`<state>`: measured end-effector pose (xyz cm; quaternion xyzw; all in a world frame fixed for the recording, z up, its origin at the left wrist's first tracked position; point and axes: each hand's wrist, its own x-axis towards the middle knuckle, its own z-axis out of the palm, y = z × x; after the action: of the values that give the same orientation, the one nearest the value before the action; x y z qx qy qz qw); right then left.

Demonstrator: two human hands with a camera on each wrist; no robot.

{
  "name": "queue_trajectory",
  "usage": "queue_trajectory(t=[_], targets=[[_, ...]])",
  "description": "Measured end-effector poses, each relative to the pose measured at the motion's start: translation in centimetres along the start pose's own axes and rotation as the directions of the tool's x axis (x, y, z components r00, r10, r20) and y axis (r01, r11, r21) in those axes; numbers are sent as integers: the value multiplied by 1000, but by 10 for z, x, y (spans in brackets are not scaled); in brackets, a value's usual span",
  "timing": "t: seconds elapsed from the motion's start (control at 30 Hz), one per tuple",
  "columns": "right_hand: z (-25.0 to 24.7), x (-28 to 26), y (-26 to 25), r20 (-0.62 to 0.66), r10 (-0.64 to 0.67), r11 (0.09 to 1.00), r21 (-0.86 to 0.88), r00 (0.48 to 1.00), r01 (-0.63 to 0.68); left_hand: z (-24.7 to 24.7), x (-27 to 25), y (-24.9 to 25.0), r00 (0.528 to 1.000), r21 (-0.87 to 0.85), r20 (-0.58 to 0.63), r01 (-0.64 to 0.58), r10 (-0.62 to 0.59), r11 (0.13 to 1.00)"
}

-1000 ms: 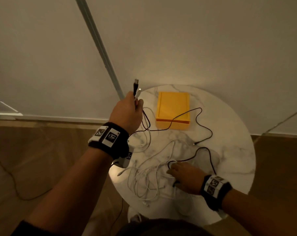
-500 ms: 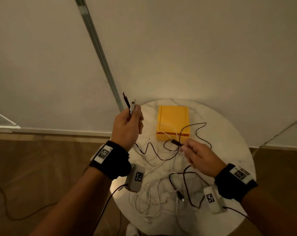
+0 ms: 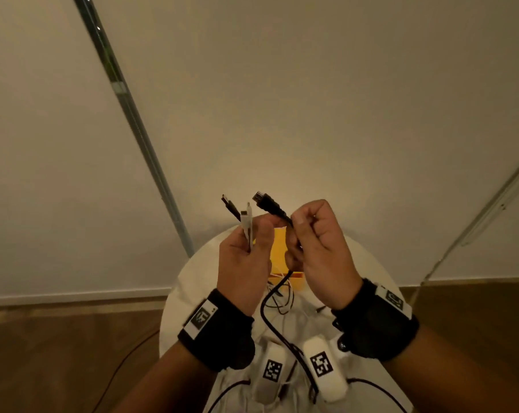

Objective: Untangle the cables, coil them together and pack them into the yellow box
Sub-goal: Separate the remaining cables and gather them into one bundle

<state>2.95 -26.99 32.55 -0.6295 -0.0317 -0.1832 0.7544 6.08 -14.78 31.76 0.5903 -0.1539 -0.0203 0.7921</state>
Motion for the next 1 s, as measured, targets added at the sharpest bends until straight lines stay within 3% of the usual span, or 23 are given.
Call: queue_trajectory(t=[0.13,0.23,0.3,0.4,0.47,0.57,0.7,0.83,0.93,1.0], targets=[[1,-4,-9,86,-107,971,-205,991,123,12,1,5,993,164,-6,-114,116,980],[1,-9,-9,129,-82,941,-315,988,120,14,2,9,988,148,-7,-152,155,977],[3,-11,-9,161,50,953,-302,986,1,16,5,12,991,84,-6,-133,134,988],[6,-15,-4,372,204,979,-107,906,-176,19,9,24,994,42,38,-105,103,994],[4,-16,0,428,205,978,-127,880,-166,19,10,32,990,34,105,-103,99,994],[-10,-9,5,351,159,940,-339,923,-34,12,11,46,986,-129,164,15,7,992],[-30,5,14,377,122,835,-540,918,111,6,7,46,988,-106,151,2,14,994],[-59,18,45,362,143,593,-777,921,213,-4,11,48,989,-11,61,-137,138,990],[-101,25,65,197,188,430,-897,962,100,-30,25,68,963,30,-89,-252,254,967],[-129,25,74,84,204,388,-922,975,-2,-52,33,80,898,230,-166,-366,407,902]])
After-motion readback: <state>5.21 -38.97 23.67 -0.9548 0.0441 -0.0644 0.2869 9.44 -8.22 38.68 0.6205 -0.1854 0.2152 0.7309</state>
